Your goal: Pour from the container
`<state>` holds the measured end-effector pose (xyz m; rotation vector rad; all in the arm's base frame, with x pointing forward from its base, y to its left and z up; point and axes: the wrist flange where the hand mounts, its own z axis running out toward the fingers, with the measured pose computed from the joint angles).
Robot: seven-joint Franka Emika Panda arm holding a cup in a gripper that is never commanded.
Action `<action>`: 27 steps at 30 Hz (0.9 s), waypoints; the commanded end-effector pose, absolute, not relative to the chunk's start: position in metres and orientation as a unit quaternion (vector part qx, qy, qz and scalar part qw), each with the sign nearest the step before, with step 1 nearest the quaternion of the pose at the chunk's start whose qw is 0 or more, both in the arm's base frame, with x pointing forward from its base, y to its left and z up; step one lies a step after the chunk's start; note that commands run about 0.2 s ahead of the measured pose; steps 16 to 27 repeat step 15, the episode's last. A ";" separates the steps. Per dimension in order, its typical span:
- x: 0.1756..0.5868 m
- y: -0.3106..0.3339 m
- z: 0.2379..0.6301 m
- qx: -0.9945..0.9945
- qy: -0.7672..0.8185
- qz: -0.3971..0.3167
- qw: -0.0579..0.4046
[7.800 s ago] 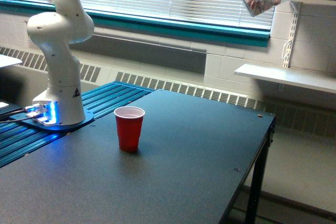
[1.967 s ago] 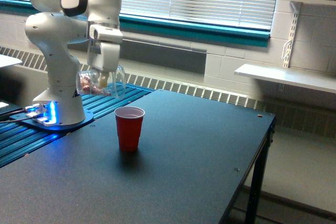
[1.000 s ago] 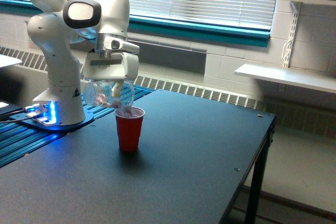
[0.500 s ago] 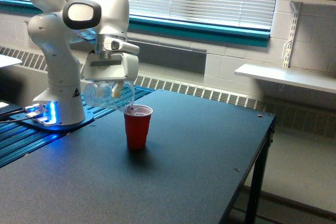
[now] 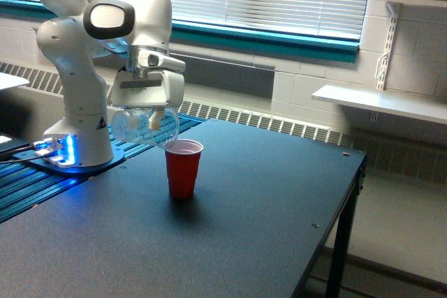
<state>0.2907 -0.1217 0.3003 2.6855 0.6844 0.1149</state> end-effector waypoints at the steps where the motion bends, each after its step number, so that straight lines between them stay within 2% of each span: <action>1: 0.283 -0.109 0.293 0.961 0.215 0.050 0.163; 27: 0.282 -0.110 0.298 0.958 0.222 0.052 0.175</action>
